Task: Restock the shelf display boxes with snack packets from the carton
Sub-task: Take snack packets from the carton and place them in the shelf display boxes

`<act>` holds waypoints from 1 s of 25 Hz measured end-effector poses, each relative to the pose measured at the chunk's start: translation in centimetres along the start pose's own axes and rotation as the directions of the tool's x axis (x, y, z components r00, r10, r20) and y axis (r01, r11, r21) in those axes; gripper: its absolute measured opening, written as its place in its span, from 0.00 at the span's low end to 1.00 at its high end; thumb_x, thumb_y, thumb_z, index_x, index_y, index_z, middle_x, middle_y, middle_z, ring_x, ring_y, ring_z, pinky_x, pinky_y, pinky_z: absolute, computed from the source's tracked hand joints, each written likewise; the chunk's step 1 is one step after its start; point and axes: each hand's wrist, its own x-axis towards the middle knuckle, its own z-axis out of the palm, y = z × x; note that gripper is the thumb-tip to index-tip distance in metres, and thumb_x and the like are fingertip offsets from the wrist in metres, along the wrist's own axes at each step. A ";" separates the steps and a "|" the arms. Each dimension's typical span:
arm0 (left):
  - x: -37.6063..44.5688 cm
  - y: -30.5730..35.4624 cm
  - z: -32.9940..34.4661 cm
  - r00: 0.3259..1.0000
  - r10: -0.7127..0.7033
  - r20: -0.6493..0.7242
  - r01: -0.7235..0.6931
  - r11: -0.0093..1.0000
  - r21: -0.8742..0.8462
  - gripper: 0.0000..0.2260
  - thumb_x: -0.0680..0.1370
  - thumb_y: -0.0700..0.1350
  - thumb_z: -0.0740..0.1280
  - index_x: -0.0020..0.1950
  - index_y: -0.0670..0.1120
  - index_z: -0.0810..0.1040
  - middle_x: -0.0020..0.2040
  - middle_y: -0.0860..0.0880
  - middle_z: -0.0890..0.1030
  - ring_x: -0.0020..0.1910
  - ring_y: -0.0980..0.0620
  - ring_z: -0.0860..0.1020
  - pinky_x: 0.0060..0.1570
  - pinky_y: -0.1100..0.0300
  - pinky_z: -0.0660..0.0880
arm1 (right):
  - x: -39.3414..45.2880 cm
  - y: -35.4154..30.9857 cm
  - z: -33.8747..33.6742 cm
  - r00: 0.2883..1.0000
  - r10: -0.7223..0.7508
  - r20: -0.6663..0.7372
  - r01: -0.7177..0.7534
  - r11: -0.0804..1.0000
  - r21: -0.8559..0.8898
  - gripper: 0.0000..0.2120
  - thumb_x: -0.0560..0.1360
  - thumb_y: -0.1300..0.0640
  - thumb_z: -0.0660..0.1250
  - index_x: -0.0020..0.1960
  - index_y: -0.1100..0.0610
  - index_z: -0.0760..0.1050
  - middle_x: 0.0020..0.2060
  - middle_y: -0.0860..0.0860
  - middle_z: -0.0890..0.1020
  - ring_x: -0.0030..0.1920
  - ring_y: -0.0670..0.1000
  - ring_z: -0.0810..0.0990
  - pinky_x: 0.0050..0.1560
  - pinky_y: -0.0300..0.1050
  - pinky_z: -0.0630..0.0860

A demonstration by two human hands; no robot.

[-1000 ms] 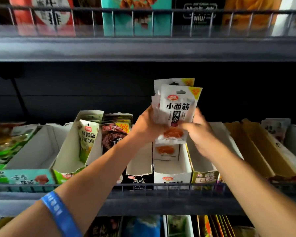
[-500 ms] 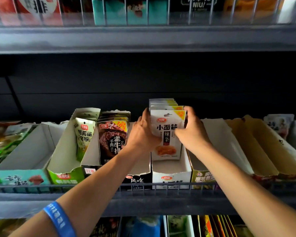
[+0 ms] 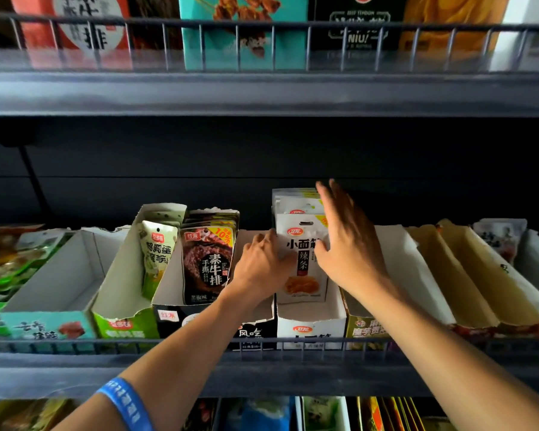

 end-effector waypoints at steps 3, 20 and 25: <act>-0.2 0.2 0.2 1.000 -0.006 0.000 0.006 0.998 -0.055 0.26 0.72 0.57 0.65 0.68 0.51 0.66 0.59 0.47 0.76 0.59 0.44 0.74 0.60 0.43 0.74 | 1.8 0.1 -0.5 0.982 -0.035 0.185 0.062 0.988 -0.142 0.44 0.73 0.58 0.71 0.81 0.51 0.48 0.77 0.54 0.62 0.77 0.57 0.60 0.76 0.55 0.60; -4.5 0.4 -0.9 0.990 0.015 -0.141 -0.032 0.993 -0.117 0.13 0.80 0.51 0.65 0.58 0.44 0.79 0.52 0.45 0.83 0.45 0.48 0.81 0.42 0.56 0.78 | -7.9 -1.5 -2.6 0.978 0.169 0.126 -0.173 0.985 0.021 0.46 0.76 0.48 0.69 0.81 0.52 0.41 0.80 0.54 0.54 0.79 0.56 0.55 0.77 0.55 0.59; -3.8 0.8 -1.9 0.994 -0.070 -0.088 0.058 0.989 -0.135 0.10 0.80 0.52 0.66 0.48 0.49 0.83 0.43 0.49 0.83 0.38 0.51 0.80 0.36 0.61 0.73 | -6.5 -1.8 -3.8 0.958 0.158 -0.237 -0.181 0.980 -0.077 0.21 0.73 0.56 0.71 0.63 0.55 0.69 0.57 0.55 0.78 0.56 0.57 0.77 0.52 0.52 0.75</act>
